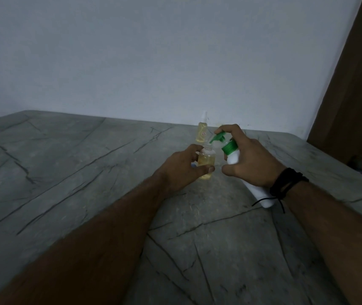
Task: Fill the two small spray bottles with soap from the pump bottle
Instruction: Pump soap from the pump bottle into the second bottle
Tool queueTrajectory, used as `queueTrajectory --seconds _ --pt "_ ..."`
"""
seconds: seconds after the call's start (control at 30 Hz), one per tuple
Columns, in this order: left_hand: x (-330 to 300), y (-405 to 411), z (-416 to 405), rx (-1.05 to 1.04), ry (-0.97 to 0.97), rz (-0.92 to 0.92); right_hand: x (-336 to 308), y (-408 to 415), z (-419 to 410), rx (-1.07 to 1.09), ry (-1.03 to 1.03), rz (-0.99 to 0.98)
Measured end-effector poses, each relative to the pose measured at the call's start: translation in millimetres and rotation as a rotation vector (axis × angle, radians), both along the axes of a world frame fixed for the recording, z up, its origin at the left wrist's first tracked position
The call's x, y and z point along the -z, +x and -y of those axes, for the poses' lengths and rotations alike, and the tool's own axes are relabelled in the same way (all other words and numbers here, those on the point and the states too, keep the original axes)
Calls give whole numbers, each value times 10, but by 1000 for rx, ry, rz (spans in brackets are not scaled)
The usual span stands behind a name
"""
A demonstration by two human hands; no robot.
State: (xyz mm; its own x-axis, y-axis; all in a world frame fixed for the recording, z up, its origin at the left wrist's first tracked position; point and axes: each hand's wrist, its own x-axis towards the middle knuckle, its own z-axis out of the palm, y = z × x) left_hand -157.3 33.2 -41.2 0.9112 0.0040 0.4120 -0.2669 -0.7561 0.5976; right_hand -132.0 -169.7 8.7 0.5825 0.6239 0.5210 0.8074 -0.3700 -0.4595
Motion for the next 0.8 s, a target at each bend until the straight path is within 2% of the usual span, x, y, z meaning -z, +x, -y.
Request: queueTrajectory --seconds 0.8 --pt "16 6 2 -5 -19 -10 4 -6 1 -9 0 15"
